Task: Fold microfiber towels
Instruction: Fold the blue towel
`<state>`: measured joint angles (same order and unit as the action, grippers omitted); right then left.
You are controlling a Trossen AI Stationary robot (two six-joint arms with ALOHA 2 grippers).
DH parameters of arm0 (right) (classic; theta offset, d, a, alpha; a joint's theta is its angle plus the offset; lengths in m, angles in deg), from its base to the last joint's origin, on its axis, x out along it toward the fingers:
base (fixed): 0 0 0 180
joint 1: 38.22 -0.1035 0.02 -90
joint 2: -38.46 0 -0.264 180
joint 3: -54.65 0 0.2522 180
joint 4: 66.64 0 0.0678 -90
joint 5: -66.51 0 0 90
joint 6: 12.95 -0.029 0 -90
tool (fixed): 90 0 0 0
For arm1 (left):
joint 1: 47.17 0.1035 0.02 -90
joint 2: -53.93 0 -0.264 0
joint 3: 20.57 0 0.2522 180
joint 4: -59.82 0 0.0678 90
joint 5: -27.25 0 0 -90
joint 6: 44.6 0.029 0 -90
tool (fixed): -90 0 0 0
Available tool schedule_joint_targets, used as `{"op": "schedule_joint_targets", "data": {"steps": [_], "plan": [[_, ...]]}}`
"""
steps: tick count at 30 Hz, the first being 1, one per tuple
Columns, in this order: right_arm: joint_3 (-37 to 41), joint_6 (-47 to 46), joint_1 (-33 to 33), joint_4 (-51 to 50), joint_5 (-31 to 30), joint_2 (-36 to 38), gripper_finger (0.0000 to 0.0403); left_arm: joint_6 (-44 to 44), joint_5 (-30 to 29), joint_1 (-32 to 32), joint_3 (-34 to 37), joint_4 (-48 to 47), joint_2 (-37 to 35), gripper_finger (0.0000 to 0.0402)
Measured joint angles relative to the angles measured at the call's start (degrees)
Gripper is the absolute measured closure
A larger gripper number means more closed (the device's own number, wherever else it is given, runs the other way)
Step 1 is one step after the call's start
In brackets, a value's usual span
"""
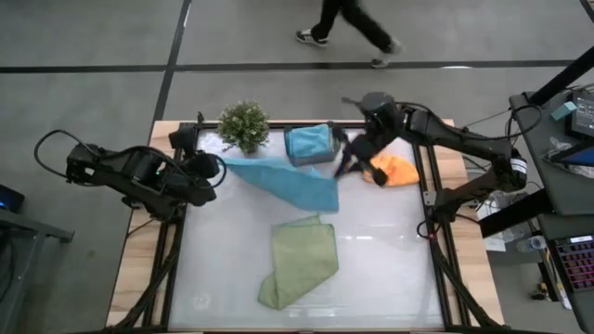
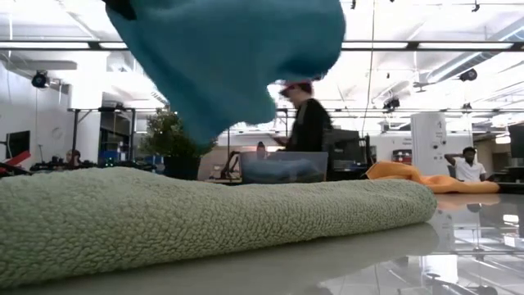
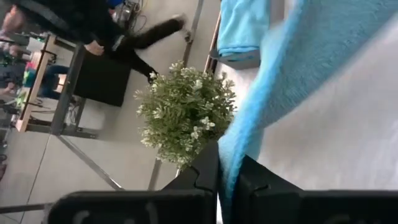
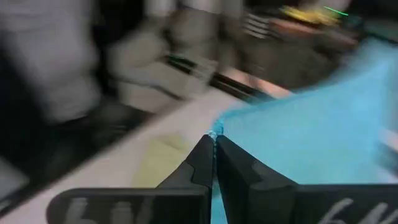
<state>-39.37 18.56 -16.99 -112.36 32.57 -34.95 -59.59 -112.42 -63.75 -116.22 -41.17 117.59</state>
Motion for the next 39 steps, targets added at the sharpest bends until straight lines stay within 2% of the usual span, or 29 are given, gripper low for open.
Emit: {"op": "schedule_joint_targets", "data": {"steps": [1, 4, 5, 6, 7, 10, 11, 12, 13, 14, 15, 17, 19, 21, 23, 26, 32, 36, 39], "plan": [[0.0, -2.64, 0.26, 0.93, -7.64, 0.14, 0.0394, 0.33, 0.18, -0.02, 0.0, 0.01, 0.0, 0.0402], [0.27, -9.73, 0.14, 4.59, -37.42, 0.15, 0.0394, 0.33, 0.23, 0.0, 0.0, 0.28, 0.21, 0.0402], [0.5, -10.92, 0.13, 4.21, -43.16, -0.12, 0.0394, 0.31, -0.13, 0.0, 0.0, 0.46, 0.34, 0.0402], [0.54, -10.2, 0.23, 2.43, -42.93, -0.63, 0.0394, 0.31, -0.35, 0.0, 0.0, 1.04, 0.42, 0.0402], [0.55, -8.34, 0.59, -0.32, -37.42, -0.76, 0.0394, 0.34, -0.38, 0.0, 0.0, 1.65, 0.45, 0.0402], [0.9, 0.45, 2.53, -9.29, -8.31, -1.05, 0.0394, 0.38, -0.5, 0.0, 0.21, 2.56, 0.44, 0.0402], [0.94, 3.17, 2.4, -10.65, -0.86, -1.42, 0.0394, 0.38, -0.54, 0.0, 0.31, 2.76, 0.44, 0.0402], [0.96, 4.78, 2.33, -11.48, 3.82, -1.56, 0.0394, 0.4, -0.54, 0.0, 0.44, 2.78, 0.44, 0.0402], [1.05, 5.13, 2.49, -11.56, 4.85, -1.57, 0.0394, 0.4, -0.52, 0.0, 0.52, 2.77, 0.44, 0.0402], [1.11, 3.72, 2.7, -10.74, 2.66, -1.57, 0.0394, 0.38, -0.56, 0.0, 0.55, 2.78, 0.44, 0.0402], [1.18, 0.88, 2.77, -8.63, -2.23, -1.57, 0.0394, 0.38, -0.56, 0.0, 0.54, 2.78, 0.42, 0.0402], [1.18, -4.93, 2.87, -4.03, -15.61, -1.59, 0.0394, 0.38, -0.61, 0.0, 0.59, 3.11, 0.52, 0.0402], [1.18, -7.39, 2.77, -1.52, -26.52, -1.75, 0.0394, 0.38, -0.76, 0.0, 0.74, 3.22, 0.7, 0.0402], [1.18, -6.62, 2.72, -1.29, -33.46, -1.9, 0.0394, 0.38, -0.75, 0.0, 1.07, 3.23, 0.81, 0.0402], [1.2, -5.28, 2.95, -1.78, -36.95, -1.95, 0.0394, 0.34, -0.22, 0.0, 1.79, 3.2, 0.64, 0.0402], [1.2, -4.16, 3.14, -1.88, -38.13, -1.96, 0.0394, -0.89, 1.51, 0.05, 3.21, 3.11, 0.31, 0.0402], [1.2, -5.68, 2.72, -4.76, -38.04, -1.18, 0.0394, -3.0, 0.31, 0.13, 4.42, 1.32, -0.29, 0.0402], [1.27, -9.29, 1.05, -11.61, -36.15, -0.07, 0.0394, -10.8, 10.26, -1.41, 5.77, 2.45, -0.5, 0.0402], [2.86, -13.01, -1.35, -14.76, -32.25, -0.04, 0.0394, -12.09, 16.12, -3.79, 9.7, 7.2, -0.18, 0.0402]]}}
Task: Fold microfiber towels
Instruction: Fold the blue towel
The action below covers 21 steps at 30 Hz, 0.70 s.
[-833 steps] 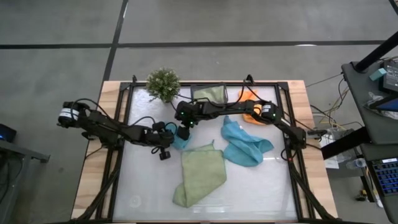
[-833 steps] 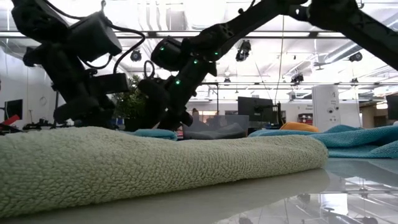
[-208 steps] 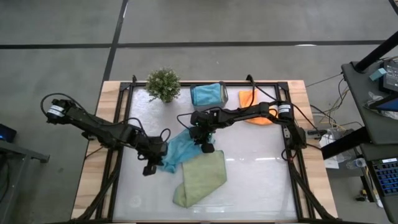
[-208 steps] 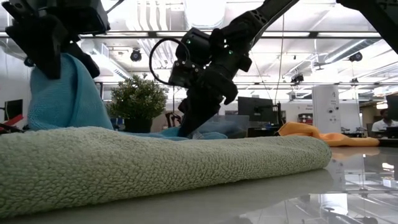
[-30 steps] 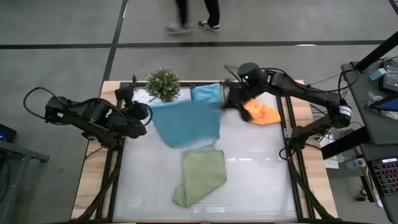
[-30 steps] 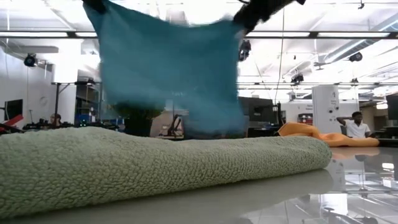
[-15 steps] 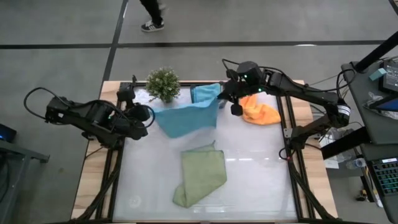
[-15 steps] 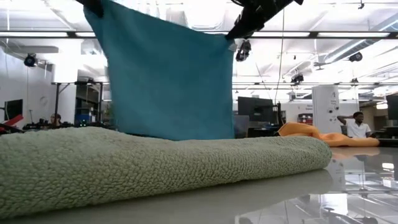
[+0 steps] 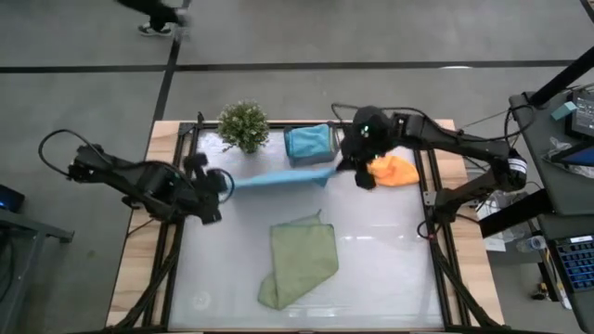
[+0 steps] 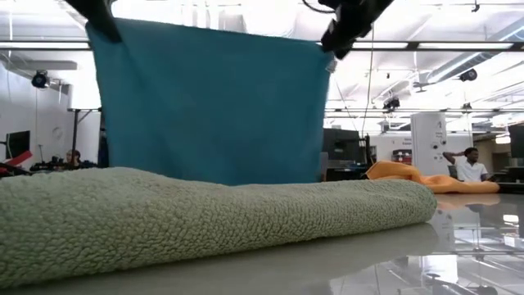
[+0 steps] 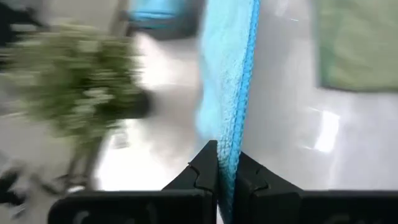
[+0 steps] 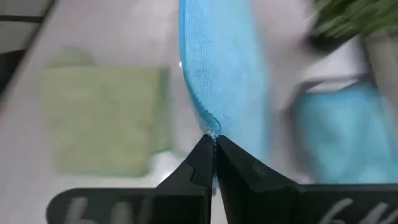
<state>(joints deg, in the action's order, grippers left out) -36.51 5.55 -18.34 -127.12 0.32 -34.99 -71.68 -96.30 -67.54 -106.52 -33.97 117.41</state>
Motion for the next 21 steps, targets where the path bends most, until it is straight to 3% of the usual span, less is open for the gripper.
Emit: {"op": "schedule_joint_targets", "data": {"steps": [7, 14, 18, 21], "plan": [[8.82, -9.8, -10.3, 0.65, 0.69, 0.0, 0.0394, 0.2, 14.83, -5.38, 11.6, 20.94, 3.06, 0.0402], [18.42, -22.22, -20.08, 11.56, 0.78, -0.12, 0.0394, 0.21, 24.46, -8.09, 19.62, 38.56, 9.39, 0.0402], [22.6, -25.42, -22.47, 15.79, -0.01, -0.85, 0.0394, 0.44, 27.66, -8.01, 21.76, 40.45, 13.68, 0.0402], [23.88, -25.37, -22.1, 17.11, -5.34, -1.33, 0.0394, 2.07, 26.9, -6.34, 23.21, 39.6, 15.36, 0.0402]]}}
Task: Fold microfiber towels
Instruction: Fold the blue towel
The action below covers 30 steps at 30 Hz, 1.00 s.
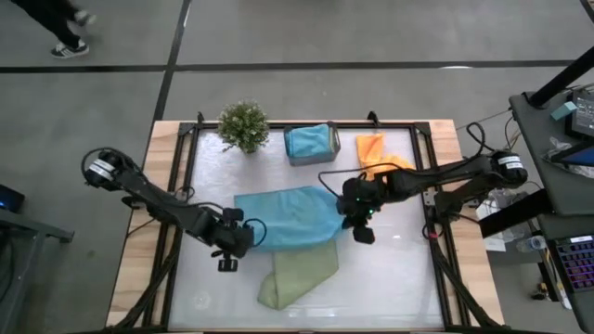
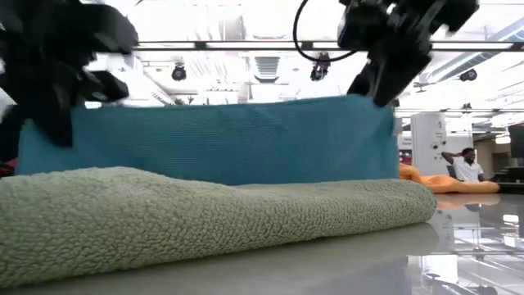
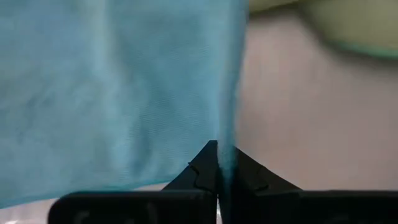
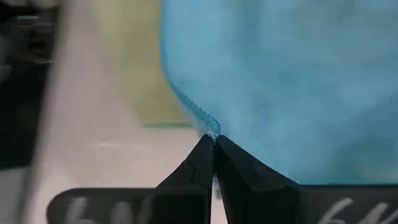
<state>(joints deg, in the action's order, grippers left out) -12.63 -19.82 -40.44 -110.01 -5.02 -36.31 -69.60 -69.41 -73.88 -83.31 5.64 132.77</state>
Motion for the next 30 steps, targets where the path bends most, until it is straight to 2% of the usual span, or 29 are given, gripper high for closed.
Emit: {"op": "schedule_joint_targets", "data": {"steps": [3, 6, 14, 18, 26, 30], "plan": [[0.07, 0.72, 2.06, 0.02, -8.65, -0.5, 0.0394, 2.02, -1.41, 2.66, 0.67, -2.05, 0.4, 0.0402], [-0.42, 1.66, 4.98, 0.34, -13.21, -1.5, 0.0394, 4.54, -4.77, 6.01, 1.6, -5.25, -0.35, 0.0402], [-0.59, 4.82, 11.04, 3.59, -14.37, -8.28, 0.0394, 12.91, -7.2, 17.32, 6.2, -4.92, -2.78, 0.0402], [-1.93, 5.87, 12.26, 2.98, -18.59, -12.34, 0.0394, 16.51, -7.23, 21.72, 7.97, -3.78, -2.78, 0.0402], [-5.48, 9.08, 13.15, 2.23, -20.77, -17.42, 0.0394, 19.93, -10.96, 26.42, 8.36, -2.77, -2.78, 0.0402], [-8.49, 10.23, 13.15, -1.7, -25.94, -18.75, 0.0394, 22.33, -11.19, 27.34, 8.49, -0.49, -2.22, 0.0402]]}}
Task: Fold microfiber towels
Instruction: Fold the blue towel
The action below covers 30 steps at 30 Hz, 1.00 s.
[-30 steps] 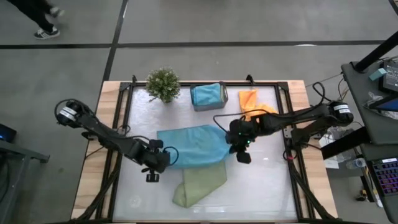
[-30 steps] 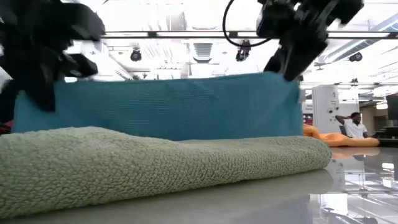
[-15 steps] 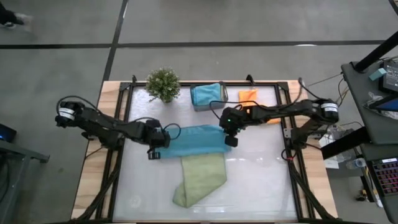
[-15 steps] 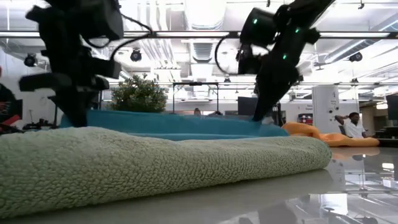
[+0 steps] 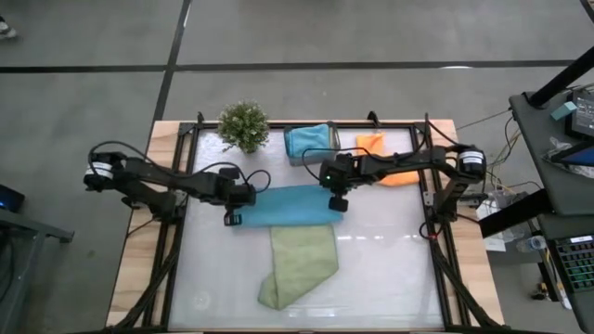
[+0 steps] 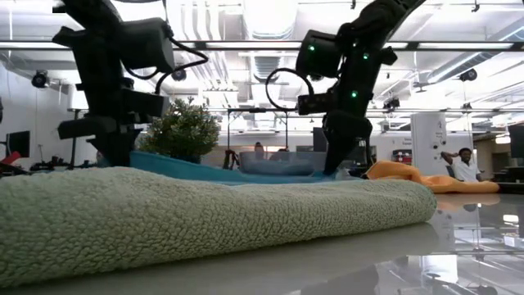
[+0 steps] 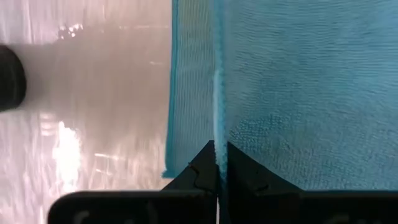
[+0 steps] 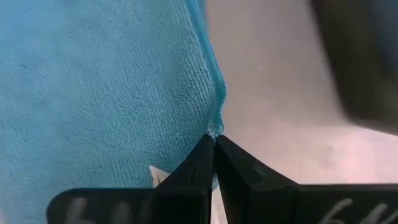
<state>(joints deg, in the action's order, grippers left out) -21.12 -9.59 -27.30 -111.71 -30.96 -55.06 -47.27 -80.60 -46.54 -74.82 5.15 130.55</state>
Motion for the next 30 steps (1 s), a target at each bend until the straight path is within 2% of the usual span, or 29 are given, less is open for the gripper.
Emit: {"op": "schedule_joint_targets", "data": {"steps": [4, 16, 22, 30], "plan": [[-2.7, 0.36, 0.0, -4.77, -4.6, -0.6, 0.0394, 0.53, -1.16, 0.69, 0.01, 0.68, 1.2, 0.0402], [-3.98, 0.15, 0.0, -4.02, -4.57, -0.67, 0.039, 0.15, -5.22, 1.56, 0.35, 2.18, 4.53, 0.0402], [-3.98, -1.55, 0.0, -4.63, -5.0, -0.67, 0.034, 1.75, -5.22, 1.57, 0.33, 3.2, 5.16, 0.0393], [-6.92, -0.02, 0.2, -11.61, -6.11, 0.4, 0.0266, 2.27, -8.86, 1.63, -0.66, -0.25, 3.91, 0.031]]}}
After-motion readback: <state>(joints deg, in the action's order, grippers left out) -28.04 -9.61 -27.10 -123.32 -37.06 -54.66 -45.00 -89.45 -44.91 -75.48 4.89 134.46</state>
